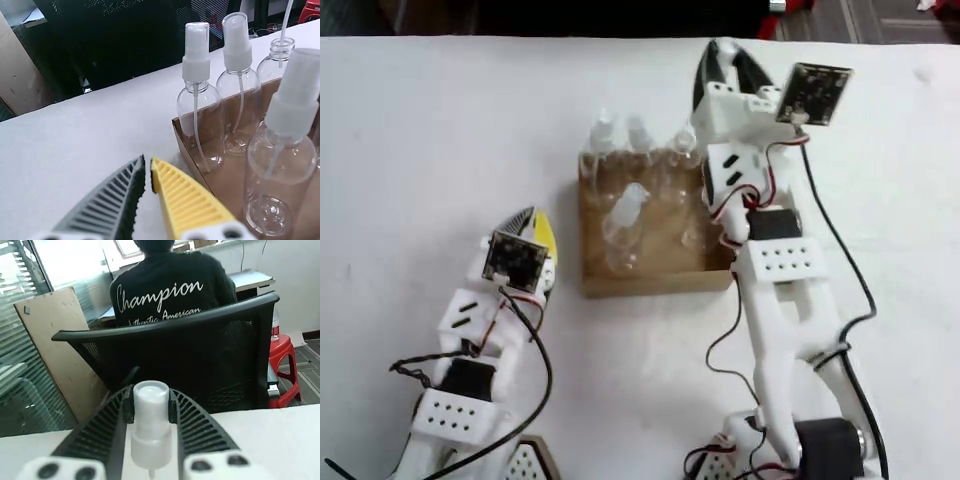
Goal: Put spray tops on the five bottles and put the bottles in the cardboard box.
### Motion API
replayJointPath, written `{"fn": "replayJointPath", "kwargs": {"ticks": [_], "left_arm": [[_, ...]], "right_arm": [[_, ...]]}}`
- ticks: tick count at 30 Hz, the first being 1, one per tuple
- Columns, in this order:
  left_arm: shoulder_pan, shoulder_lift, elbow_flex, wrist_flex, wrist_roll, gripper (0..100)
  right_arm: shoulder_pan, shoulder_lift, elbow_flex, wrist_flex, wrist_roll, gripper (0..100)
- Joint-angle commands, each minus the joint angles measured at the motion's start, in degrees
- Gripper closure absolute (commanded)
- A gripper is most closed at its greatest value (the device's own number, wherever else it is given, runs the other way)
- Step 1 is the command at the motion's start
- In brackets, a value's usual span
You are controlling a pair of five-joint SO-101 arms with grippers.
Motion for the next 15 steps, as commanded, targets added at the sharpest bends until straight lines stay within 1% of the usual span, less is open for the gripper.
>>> {"fn": "replayJointPath", "kwargs": {"ticks": [1,7,13,15], "left_arm": [[0.4,-1.45,-0.79,-1.32,-0.53,98],[0.4,-1.45,-0.79,-1.32,-0.53,98],[0.4,-1.45,-0.79,-1.32,-0.53,98],[0.4,-1.45,-0.79,-1.32,-0.53,98]], "right_arm": [[-0.57,2.33,-2.29,-1.01,-0.18,98.4],[0.22,6.9,0.79,-6.81,-0.18,98.4],[0.13,7.52,4.22,-8.92,0.09,98.4],[0.04,7.87,4.75,-8.48,2.9,98.4]]}}
